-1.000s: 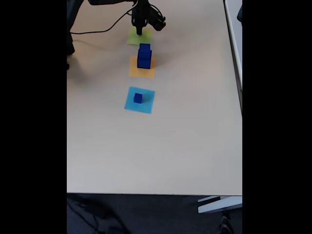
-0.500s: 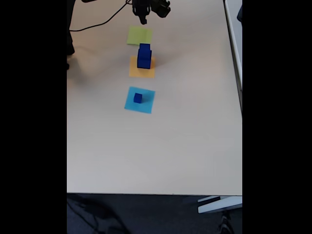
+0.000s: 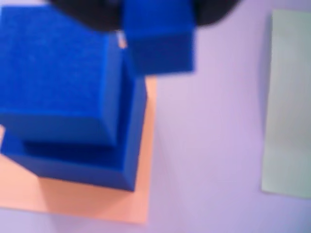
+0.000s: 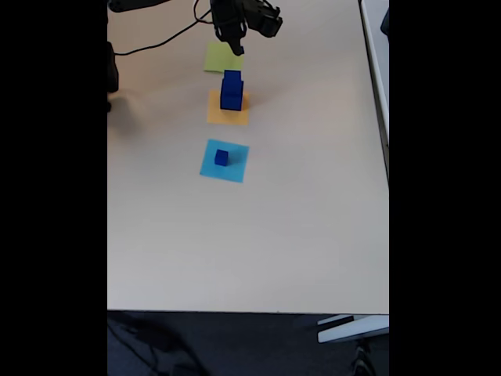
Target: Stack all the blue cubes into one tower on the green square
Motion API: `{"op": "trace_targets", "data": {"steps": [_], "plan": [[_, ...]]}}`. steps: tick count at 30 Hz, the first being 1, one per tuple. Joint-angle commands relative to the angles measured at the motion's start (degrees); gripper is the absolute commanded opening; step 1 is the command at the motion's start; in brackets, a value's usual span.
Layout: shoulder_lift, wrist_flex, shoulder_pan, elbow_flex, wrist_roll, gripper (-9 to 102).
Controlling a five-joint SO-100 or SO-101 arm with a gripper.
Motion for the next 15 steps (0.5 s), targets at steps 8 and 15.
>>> {"op": "trace_targets", "data": {"steps": [8, 15], "plan": [[6.3, -3.3, 3.3, 4.8, -1.8, 0], [7.6, -7.1, 4.4, 10.3, -1.5, 0]]}}
